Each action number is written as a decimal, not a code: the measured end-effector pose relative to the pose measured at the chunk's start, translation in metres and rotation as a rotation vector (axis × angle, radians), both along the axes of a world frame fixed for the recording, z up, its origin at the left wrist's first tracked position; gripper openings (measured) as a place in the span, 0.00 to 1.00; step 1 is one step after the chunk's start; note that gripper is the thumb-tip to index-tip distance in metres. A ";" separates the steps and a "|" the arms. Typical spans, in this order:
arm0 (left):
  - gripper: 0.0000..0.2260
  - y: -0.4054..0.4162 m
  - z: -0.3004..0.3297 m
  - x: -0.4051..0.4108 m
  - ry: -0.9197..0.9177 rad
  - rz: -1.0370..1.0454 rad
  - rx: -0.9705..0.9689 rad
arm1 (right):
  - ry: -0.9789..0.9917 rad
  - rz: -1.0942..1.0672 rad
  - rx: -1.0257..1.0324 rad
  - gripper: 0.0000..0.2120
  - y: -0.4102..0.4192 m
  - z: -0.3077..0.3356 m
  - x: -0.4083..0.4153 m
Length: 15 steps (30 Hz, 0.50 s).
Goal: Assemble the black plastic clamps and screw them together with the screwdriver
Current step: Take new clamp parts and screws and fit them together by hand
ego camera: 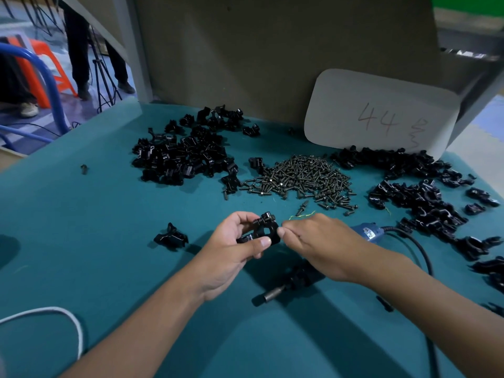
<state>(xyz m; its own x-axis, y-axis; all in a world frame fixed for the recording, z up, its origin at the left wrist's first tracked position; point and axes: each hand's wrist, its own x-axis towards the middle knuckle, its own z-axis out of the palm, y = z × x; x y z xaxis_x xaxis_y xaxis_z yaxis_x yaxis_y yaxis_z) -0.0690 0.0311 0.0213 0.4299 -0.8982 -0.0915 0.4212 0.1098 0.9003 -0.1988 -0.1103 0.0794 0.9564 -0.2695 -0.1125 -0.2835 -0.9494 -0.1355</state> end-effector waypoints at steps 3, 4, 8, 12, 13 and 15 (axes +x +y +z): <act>0.16 0.000 0.002 -0.001 0.002 -0.017 0.004 | -0.005 -0.015 0.056 0.22 -0.001 0.002 -0.004; 0.17 0.000 0.002 -0.001 0.012 -0.029 0.008 | 0.004 0.016 0.003 0.22 -0.002 0.005 -0.006; 0.20 -0.001 0.005 -0.001 0.084 -0.060 -0.001 | -0.030 0.180 -0.136 0.13 -0.005 0.017 -0.015; 0.21 0.000 0.006 -0.003 0.125 -0.102 -0.013 | 0.008 0.170 -0.098 0.15 -0.002 0.023 -0.014; 0.21 0.001 0.006 -0.004 0.119 -0.104 -0.013 | 0.012 0.165 -0.100 0.17 -0.002 0.023 -0.014; 0.19 0.002 0.007 -0.004 0.098 -0.096 -0.015 | 0.011 0.177 -0.120 0.17 -0.002 0.019 -0.013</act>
